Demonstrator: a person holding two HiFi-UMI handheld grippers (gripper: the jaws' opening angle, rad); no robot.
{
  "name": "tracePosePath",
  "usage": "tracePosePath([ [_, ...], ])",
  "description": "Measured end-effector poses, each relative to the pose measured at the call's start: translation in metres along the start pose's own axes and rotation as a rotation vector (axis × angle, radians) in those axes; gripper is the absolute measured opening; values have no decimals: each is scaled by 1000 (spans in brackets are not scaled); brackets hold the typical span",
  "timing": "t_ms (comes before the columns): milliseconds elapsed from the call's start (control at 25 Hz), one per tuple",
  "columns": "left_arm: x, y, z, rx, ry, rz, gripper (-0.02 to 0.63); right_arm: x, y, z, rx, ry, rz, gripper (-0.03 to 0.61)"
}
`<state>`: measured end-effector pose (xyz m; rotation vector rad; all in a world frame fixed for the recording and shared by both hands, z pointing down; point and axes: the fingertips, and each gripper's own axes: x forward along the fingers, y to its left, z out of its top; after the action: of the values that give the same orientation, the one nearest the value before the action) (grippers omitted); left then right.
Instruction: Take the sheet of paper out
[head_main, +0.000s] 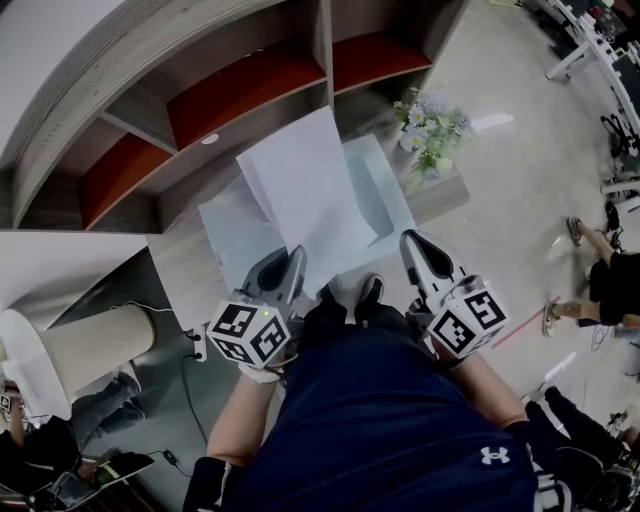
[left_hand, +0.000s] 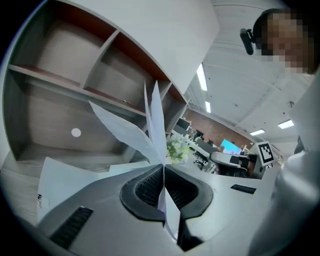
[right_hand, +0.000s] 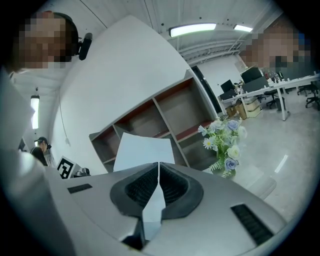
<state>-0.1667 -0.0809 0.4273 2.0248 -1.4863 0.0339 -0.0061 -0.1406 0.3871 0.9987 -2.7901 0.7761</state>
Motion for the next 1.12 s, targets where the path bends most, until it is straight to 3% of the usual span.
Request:
tracePosePath([
  [520,7,-34,-21,-43,10,-76,18,-3,13,1,-35,-29,28,18],
  [1120,9,-27,-20,-35,15,-65,19,-2,11,-5,-27,-25,25,18],
])
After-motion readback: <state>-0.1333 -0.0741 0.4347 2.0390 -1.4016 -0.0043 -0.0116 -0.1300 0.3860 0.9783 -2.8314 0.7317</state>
